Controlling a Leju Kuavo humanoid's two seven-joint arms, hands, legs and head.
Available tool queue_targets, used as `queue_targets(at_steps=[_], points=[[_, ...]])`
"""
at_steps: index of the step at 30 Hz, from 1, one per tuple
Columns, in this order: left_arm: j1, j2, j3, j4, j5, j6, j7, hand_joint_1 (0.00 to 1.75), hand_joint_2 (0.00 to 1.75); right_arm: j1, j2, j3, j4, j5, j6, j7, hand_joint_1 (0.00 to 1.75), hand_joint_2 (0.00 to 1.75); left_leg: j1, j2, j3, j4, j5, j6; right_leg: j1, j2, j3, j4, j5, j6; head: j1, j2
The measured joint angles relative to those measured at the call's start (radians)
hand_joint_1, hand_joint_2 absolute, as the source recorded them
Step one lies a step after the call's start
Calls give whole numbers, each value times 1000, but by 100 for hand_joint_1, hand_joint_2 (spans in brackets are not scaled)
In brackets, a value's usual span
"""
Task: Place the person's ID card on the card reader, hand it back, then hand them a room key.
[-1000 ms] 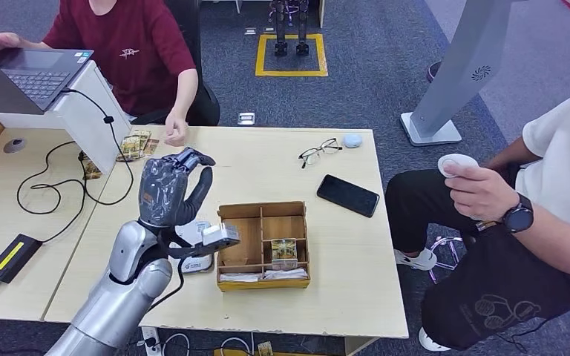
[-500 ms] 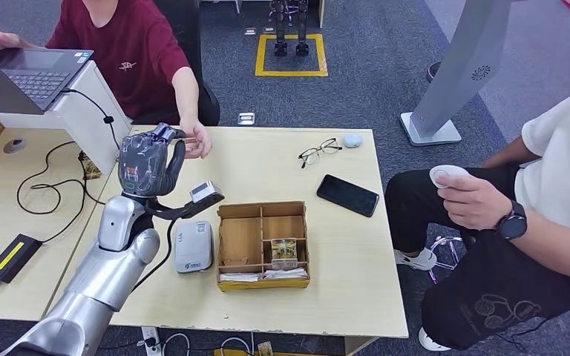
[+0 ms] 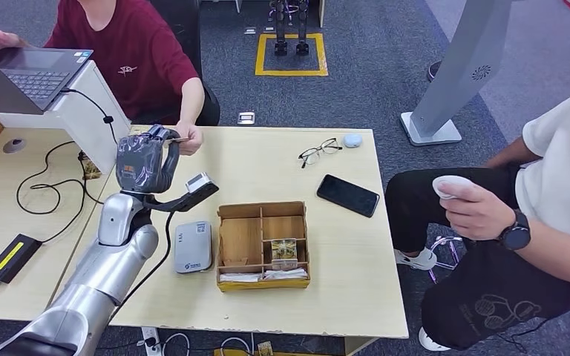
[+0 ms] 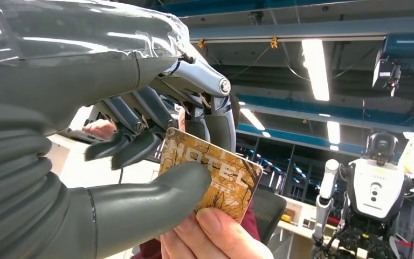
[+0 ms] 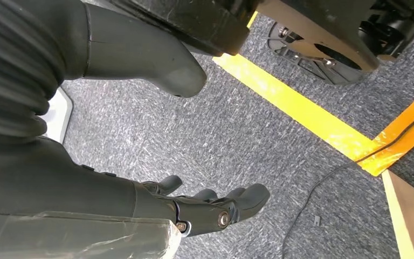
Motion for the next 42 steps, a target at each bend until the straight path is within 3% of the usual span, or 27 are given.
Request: queue_targets(at_steps=[5,9,13,18,26,36,38,42], points=[[1,-3,13,1,-8,1,-19,0,175,-2,0,0,0,0,2,0,0,175,0,0,0,0,0,0,0,0,0,0,0,0,0,0],[20,-16,82,-19,-62,1,-71,0,175,-1,0,0,-1,-3,-3,-1,0,175,0,0,0,0,0,0,0,0,0,0,0,0,0,0],[49,-35,239,-47,-89,2,-160,0,175,4,1,0,-1,-15,-15,-7,0,175,0,1,0,0,0,0,0,1,0,0,0,0,0,0],[65,-30,499,-74,-104,2,-271,0,175,14,1,-1,1,-27,-31,-18,0,175,0,1,-1,0,0,0,0,1,-1,1,0,0,0,0],[131,93,890,-86,-101,3,-391,0,175,37,0,-14,11,-63,-58,-53,0,175,0,3,-2,-1,0,0,0,2,-3,1,-1,0,0,0],[413,218,1256,-120,75,4,-473,0,175,71,-6,-53,44,-104,-95,-97,0,175,0,5,-4,-2,-4,-2,0,5,-6,1,-3,1,-1,0],[443,225,1301,-116,84,4,-470,0,175,75,-8,-58,48,-110,-100,-104,0,175,0,6,-4,-2,-4,-2,0,5,-6,1,-4,0,-1,0],[447,226,1308,-114,82,4,-468,0,175,75,-8,-58,49,-110,-101,-105,0,175,0,6,-4,-2,-4,-2,0,5,-6,1,-4,0,-1,0]])
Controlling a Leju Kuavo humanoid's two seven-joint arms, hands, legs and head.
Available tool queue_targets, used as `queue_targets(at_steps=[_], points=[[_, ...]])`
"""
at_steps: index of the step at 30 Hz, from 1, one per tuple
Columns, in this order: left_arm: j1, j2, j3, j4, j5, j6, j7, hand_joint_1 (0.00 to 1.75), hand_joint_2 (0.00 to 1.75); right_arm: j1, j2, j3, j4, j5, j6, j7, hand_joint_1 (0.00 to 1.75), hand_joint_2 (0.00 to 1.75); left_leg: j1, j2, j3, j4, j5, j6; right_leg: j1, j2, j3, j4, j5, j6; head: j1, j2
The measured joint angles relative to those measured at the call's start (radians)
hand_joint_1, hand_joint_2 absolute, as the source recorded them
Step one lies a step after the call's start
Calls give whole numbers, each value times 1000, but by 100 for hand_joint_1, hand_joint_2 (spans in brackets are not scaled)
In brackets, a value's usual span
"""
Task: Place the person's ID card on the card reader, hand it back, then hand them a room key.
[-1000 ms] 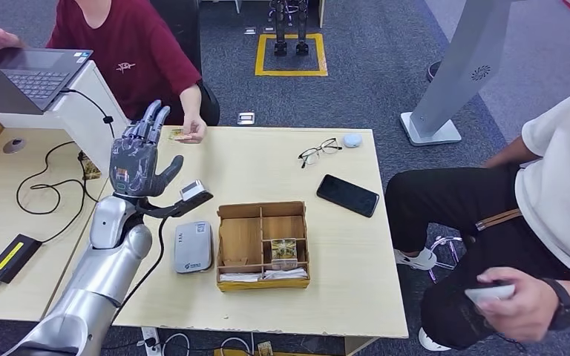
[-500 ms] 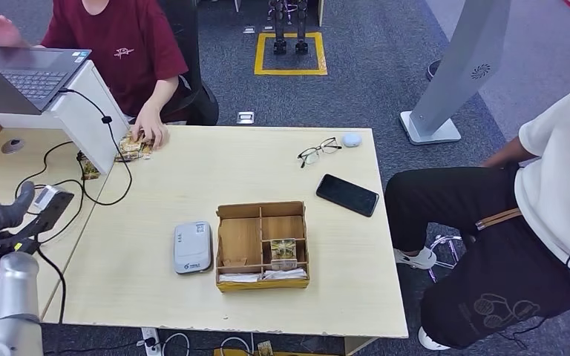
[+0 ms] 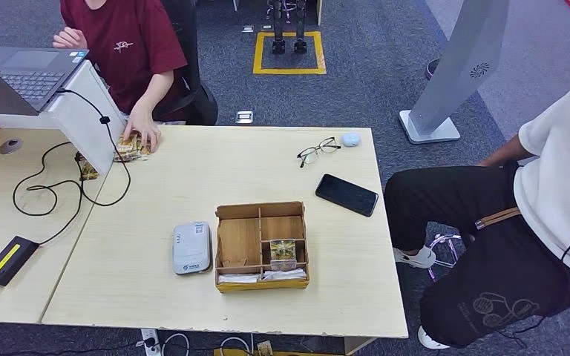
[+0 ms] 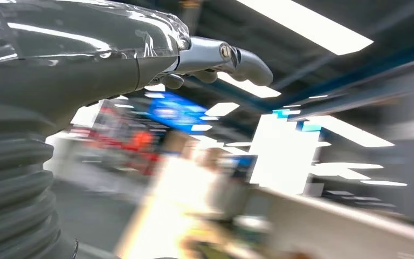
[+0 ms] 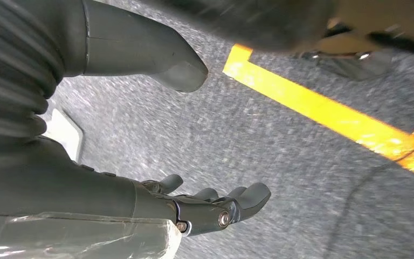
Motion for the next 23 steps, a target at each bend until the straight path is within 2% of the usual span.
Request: queue_targets(at_steps=[1,3,5,7,9,12,16,17,20,21,23], points=[[1,0,2,0,-1,0,0,0,175,0,0,0,0,0,0,0,0,175,0,0,0,0,0,0,0,0,0,0,0,0,0,0],[31,6,61,17,-21,0,-7,0,175,3,-3,-7,8,-6,-5,-6,0,175,0,-1,0,0,0,0,0,-1,0,0,-1,0,-1,0],[87,4,204,74,-65,-2,25,0,175,3,-8,-21,29,-21,-15,-18,0,175,0,-2,0,0,-1,1,0,-4,0,0,-2,0,-1,0],[128,-72,367,191,-152,-2,140,0,175,-8,-9,-40,73,-56,-35,-36,0,175,-1,-4,0,0,-1,1,-1,-7,2,-2,-2,0,0,0],[144,-173,456,287,-262,-1,237,0,175,-21,-9,-56,114,-94,-54,-49,0,175,-2,-6,1,0,-1,2,-2,-9,3,-3,-1,1,1,0],[145,-260,486,363,-348,-2,280,0,175,-30,-7,-70,139,-123,-57,-55,0,175,-2,-6,1,1,-1,2,-2,-8,4,-3,0,2,3,0],[145,-317,471,436,-311,-21,296,0,175,-31,-7,-79,145,-149,-35,-49,0,175,-1,-6,2,1,-1,2,-1,-7,5,-3,0,2,1,0],[146,-324,460,448,-290,-31,300,0,175,-30,-7,-80,145,-156,-27,-46,0,131,-1,-6,2,1,-1,2,-1,-7,5,-3,0,2,0,0],[150,-340,416,473,-223,-65,310,0,44,-30,-7,-84,142,-176,-1,-33,0,0,0,-6,2,1,-1,2,0,-7,5,-3,0,2,0,0],[152,-343,397,479,-200,-76,314,0,0,-29,-7,-86,140,-184,9,-29,0,0,0,-6,2,1,-1,2,0,-7,5,-3,0,2,0,0],[156,-347,366,487,-165,-94,321,0,0,-27,-8,-88,136,-194,22,-23,0,0,0,-6,2,1,-1,2,0,-7,5,-3,0,2,0,0]])
